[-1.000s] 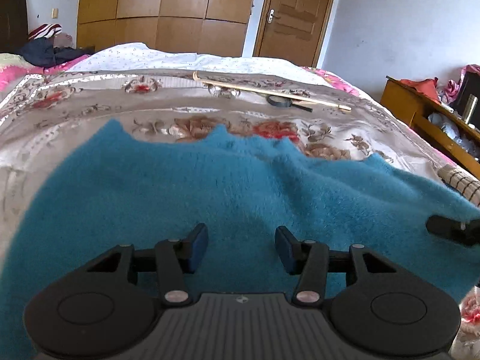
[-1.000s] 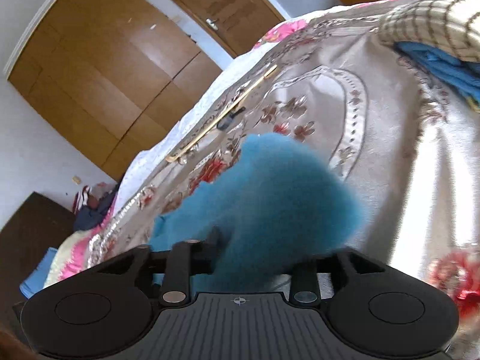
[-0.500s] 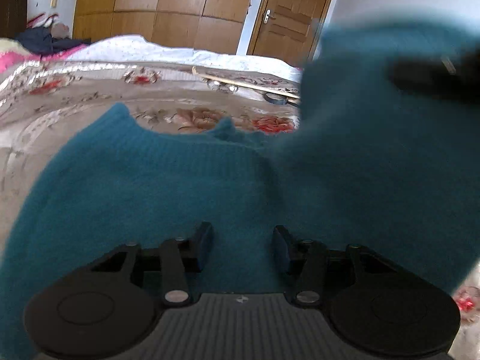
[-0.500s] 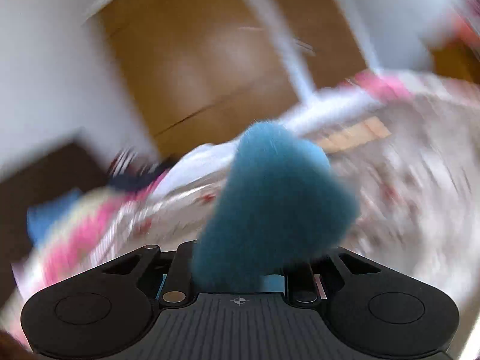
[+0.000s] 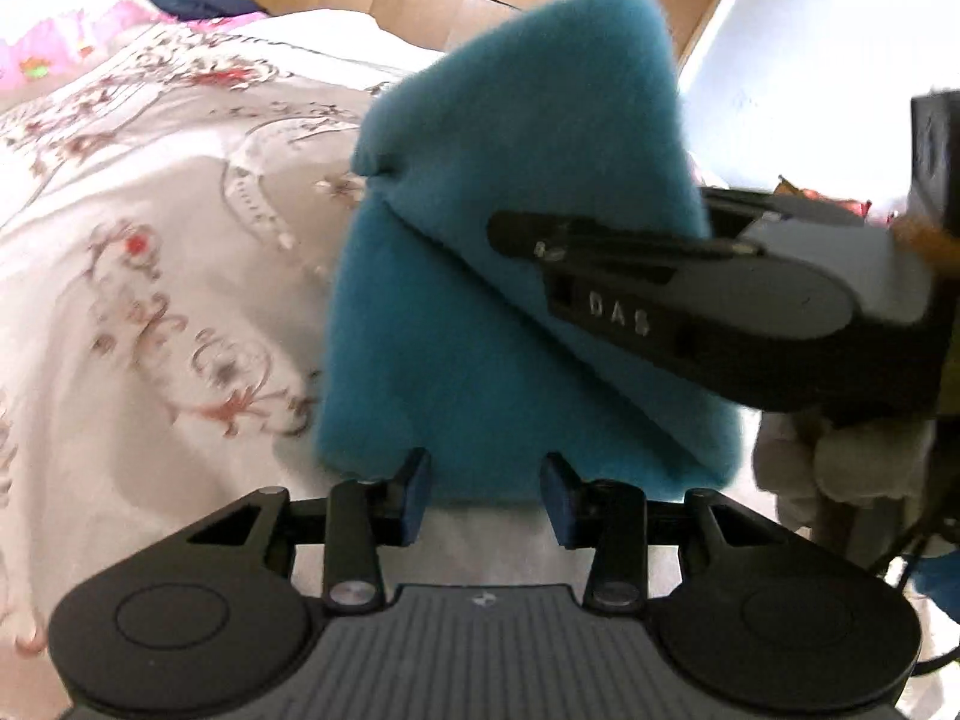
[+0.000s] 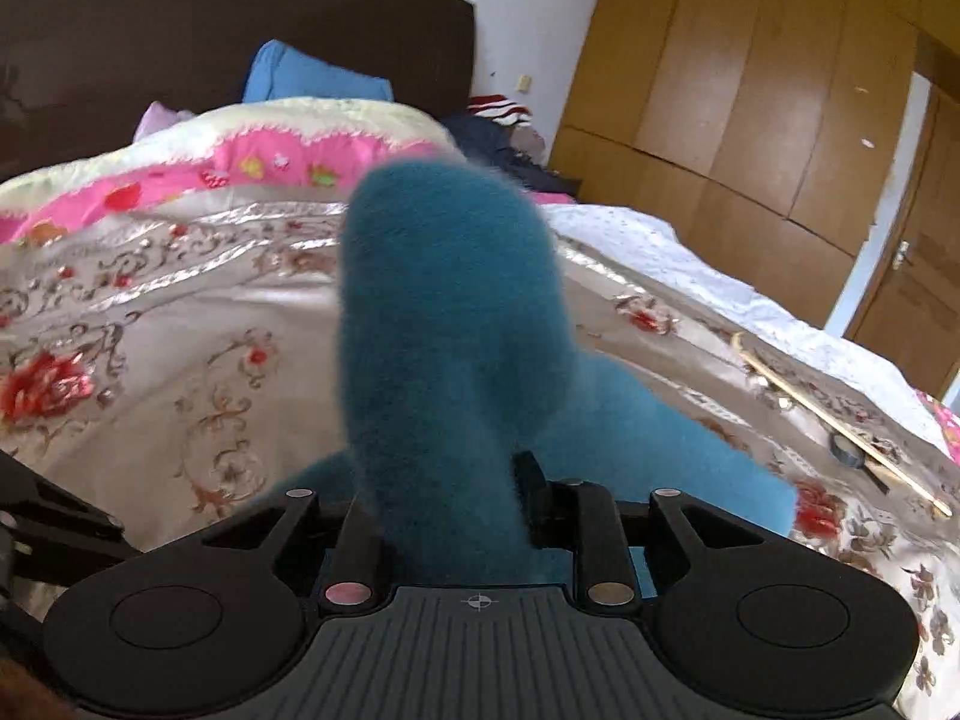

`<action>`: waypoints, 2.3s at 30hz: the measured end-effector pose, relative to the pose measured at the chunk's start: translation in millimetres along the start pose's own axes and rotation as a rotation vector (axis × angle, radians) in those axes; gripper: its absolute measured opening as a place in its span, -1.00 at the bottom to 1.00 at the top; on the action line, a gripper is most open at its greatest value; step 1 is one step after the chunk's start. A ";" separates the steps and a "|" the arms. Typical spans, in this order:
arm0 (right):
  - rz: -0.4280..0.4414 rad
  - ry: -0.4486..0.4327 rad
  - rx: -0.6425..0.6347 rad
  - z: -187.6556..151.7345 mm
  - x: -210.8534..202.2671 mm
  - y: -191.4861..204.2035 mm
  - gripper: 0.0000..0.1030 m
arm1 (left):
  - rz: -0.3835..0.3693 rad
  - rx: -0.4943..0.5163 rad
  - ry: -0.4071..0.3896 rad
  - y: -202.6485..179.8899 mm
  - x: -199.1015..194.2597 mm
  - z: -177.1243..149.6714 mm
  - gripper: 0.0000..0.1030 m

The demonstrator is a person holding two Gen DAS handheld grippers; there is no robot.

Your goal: Fold small clothes

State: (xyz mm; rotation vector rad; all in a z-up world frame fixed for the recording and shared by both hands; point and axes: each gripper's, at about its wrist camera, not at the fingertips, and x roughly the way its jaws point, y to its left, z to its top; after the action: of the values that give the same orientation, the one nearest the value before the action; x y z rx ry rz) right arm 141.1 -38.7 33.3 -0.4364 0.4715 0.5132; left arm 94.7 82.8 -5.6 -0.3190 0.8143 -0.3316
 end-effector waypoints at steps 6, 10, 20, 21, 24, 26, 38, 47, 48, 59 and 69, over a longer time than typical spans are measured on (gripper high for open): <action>-0.001 -0.013 -0.032 -3.5 -17.8 1.6 -0.24 | -0.035 -0.153 -0.037 33.3 -26.5 0.1 0.01; 0.058 -0.073 -0.060 -1.1 -34.3 6.4 -0.01 | 0.032 -0.173 -0.109 54.9 -57.2 8.0 0.01; 0.212 -0.018 -0.146 -12.6 -16.7 33.3 0.15 | -0.083 -0.052 -0.307 10.4 -84.3 74.1 0.12; 0.209 -0.021 -0.144 -13.7 -18.3 34.6 0.15 | -0.066 -0.033 -0.278 5.0 -69.3 76.2 0.12; 0.208 -0.026 -0.143 -19.9 -34.8 26.1 0.13 | -0.024 -0.061 -0.126 8.4 -21.1 69.0 0.11; 0.198 0.000 -0.120 -27.7 -51.9 9.9 0.12 | 0.044 -0.054 -0.065 12.5 -4.3 52.2 0.11; 0.068 0.133 0.339 47.2 29.1 -53.1 0.13 | 0.117 -0.026 -0.136 10.3 -1.9 18.6 0.10; 0.037 0.257 0.379 47.1 47.2 -50.8 -0.60 | 0.036 -0.099 -0.245 21.8 -19.6 12.1 -0.09; 0.047 0.234 0.398 52.1 37.9 -55.1 -0.61 | 0.022 -0.112 -0.268 22.9 -23.9 10.9 -0.09; 0.116 0.191 0.466 40.4 91.1 -15.7 -0.43 | 0.118 -0.358 -0.181 64.7 -11.5 5.4 -0.13; 0.313 0.052 0.671 33.0 61.5 -48.6 -0.09 | 0.210 -0.373 -0.165 63.2 -17.2 5.0 -0.07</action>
State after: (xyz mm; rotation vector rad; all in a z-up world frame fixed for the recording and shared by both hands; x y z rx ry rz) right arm 225.8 -38.2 40.9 0.2747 0.7321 0.6089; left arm 97.9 147.5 -16.4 -0.5958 0.7371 0.0463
